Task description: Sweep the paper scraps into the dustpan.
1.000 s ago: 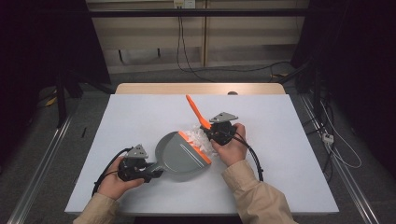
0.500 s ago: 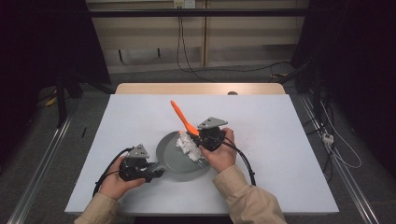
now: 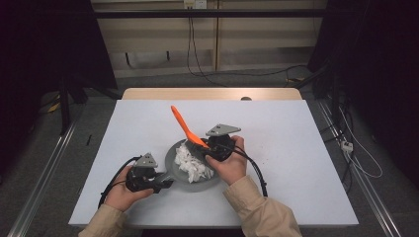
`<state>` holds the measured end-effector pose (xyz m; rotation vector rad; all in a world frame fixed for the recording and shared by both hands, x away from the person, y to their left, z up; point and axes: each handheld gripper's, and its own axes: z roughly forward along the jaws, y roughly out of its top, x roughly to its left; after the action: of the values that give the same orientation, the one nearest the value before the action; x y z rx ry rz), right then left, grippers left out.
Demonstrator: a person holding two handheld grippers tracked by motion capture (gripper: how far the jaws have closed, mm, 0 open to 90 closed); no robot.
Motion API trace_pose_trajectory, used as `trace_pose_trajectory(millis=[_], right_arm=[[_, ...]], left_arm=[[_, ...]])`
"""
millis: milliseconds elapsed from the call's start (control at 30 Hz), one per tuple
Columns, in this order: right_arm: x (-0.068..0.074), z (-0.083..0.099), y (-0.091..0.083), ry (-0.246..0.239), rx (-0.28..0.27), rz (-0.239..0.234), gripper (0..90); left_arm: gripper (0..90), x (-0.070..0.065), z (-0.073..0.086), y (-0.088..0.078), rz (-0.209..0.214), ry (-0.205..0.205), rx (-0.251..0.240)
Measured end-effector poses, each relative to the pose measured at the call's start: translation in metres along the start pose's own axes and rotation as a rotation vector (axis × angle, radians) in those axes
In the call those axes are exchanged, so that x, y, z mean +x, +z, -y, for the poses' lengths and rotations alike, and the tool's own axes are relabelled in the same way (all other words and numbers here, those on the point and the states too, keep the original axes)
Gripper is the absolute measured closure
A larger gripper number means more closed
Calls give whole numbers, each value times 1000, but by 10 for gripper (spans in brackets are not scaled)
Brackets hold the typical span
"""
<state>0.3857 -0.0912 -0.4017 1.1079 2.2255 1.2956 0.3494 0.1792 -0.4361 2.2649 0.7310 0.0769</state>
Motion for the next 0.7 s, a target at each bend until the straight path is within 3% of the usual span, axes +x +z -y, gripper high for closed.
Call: trace_pose_trajectory(millis=[167,367,533,700], right_arm=[[-11,-6,-7,48,-24,-16,716],[-24,-13,-10,59,-43,26,716],[-37,-12,2,35,-16,90,716],[-49,-7,21,38,8,123,716]], left_arm=[[621,2,1,-1,-2,-15,-1],[622,2,1,-1,-14,-19,4],[622,4,2,-3,-3,-22,0],[621,6,3,-6,-1,-35,2]])
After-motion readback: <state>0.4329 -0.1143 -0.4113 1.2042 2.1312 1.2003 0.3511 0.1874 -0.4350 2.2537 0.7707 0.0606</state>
